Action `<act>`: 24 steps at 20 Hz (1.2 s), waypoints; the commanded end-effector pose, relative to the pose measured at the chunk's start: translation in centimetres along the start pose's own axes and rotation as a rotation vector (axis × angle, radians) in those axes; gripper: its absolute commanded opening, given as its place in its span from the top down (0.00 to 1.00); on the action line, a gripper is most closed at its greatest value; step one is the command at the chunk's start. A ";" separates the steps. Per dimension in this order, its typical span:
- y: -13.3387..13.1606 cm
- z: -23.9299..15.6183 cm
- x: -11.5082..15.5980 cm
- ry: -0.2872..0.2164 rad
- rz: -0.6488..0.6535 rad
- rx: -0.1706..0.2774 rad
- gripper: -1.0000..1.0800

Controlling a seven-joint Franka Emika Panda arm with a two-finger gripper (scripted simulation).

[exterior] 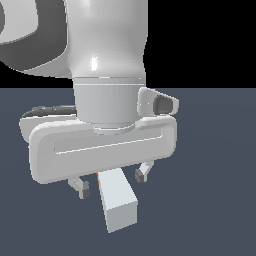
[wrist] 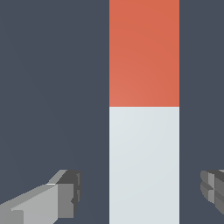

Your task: Insert the peg into the horizontal hole in a box.

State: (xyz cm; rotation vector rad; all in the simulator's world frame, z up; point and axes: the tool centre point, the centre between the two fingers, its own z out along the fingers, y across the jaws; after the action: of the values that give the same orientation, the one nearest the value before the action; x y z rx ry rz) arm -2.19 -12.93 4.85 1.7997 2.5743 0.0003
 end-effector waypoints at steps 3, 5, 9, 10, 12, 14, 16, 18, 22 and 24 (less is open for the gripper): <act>0.0 2.0 0.0 0.000 -0.001 0.001 0.04; 0.0 2.4 0.0 0.000 -0.001 0.000 0.04; 0.1 2.6 0.0 0.000 -0.001 0.000 1.00; 0.1 2.6 0.0 0.000 -0.001 0.000 1.00; 0.1 2.6 0.0 0.000 -0.001 0.000 1.00; 0.1 2.6 0.0 0.000 -0.001 0.000 1.00; 0.1 2.6 0.0 0.000 -0.001 0.000 1.00; 0.1 2.6 0.0 0.000 -0.001 0.000 1.00; 0.1 2.5 0.2 0.001 0.003 0.000 1.00; 0.1 2.4 0.5 0.001 0.009 0.000 1.00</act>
State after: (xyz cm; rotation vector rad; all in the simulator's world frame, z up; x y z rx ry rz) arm -2.32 -12.70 2.26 1.8096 2.5700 -0.0014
